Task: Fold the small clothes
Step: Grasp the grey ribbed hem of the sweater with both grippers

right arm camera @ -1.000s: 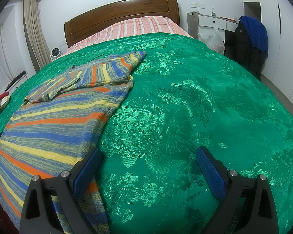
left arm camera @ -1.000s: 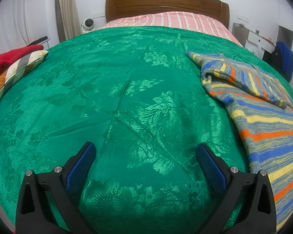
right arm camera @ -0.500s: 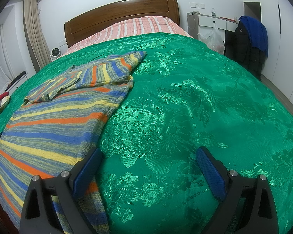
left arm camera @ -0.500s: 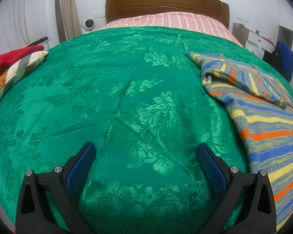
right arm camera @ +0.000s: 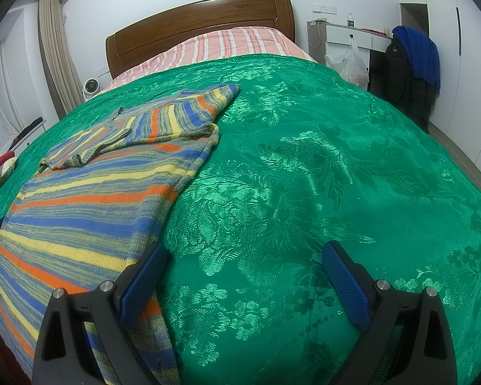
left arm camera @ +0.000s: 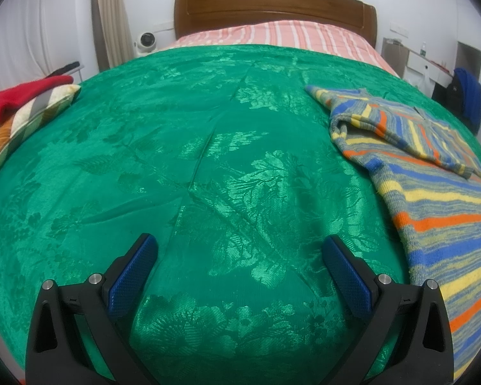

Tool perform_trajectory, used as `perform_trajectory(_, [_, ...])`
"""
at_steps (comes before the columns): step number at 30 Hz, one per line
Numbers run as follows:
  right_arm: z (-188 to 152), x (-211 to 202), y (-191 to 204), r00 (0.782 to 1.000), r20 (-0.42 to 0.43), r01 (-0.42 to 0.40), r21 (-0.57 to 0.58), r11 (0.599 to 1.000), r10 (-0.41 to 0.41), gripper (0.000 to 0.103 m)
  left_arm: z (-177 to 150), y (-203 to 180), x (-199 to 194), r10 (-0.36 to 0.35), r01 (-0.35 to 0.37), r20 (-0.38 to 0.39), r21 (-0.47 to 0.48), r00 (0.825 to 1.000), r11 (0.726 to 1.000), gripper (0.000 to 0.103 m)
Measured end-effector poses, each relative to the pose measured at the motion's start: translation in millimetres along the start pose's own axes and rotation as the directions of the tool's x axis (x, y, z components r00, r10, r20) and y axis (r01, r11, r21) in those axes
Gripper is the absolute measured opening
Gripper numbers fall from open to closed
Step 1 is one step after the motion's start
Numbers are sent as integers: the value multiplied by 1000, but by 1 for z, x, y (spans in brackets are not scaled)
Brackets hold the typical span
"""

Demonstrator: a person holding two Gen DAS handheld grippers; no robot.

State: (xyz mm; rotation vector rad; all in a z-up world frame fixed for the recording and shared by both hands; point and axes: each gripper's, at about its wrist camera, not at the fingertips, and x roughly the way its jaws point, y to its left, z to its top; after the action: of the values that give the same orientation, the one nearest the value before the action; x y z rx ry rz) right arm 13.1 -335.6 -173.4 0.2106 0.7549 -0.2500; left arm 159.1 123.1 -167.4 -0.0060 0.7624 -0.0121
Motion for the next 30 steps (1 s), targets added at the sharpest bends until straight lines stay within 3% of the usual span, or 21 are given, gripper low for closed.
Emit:
perform_trajectory(4, [4,-2,-1,1000,-25,-11,-5,1000,10,96,9,8,-15,-56,54,-82,-27,995,998,101])
perform_trajectory(6, [16,-17,-4,998,-59,-32,1,999,32,95,12,13,-39,-178,172,-102,-62,979,983,101])
perform_trajectory(9, [28,-57,-5,990,-61,-130,-12,991,129,95,3,8,-72,-327,321,-166,-59,930,945,102])
perform_trajectory(11, [28,-72,-2,972,-144,-193,-37,981,186,95,-10,-1,-82,-379,377,-236,-53,895,925,102])
perform_trajectory(14, [8,-86,4,912,-316,-293,-56,955,261,91,-36,-20,-83,-395,414,-365,-29,843,910,99])
perform_trajectory(17, [-15,-89,5,883,-393,-299,-52,953,256,79,-52,-34,-79,-350,398,-449,14,822,917,77])
perform_trajectory(20, [-35,-79,0,841,-470,-298,9,954,267,61,-57,-42,-82,-305,374,-475,56,825,926,71])
perform_trajectory(22, [-44,-72,-2,822,-491,-299,56,953,287,56,-60,-46,-82,-278,366,-505,81,817,927,61])
perform_trajectory(23, [-47,-70,-1,816,-494,-307,70,949,300,50,-61,-47,-80,-270,368,-522,92,809,925,49])
perform_trajectory(24, [-49,-67,1,813,-497,-308,76,948,304,45,-66,-49,-80,-267,372,-534,96,802,923,31])
perform_trajectory(26, [-53,-59,6,790,-526,-321,83,943,315,5,-67,-50,-74,-281,389,-560,82,779,918,6])
perform_trajectory(28, [-52,-57,6,763,-539,-350,120,929,357,5,-63,-42,-76,-319,410,-567,35,759,912,5])
perform_trajectory(30, [-43,-65,5,763,-522,-366,137,921,380,5,-48,-26,-84,-382,438,-549,-32,743,898,5])
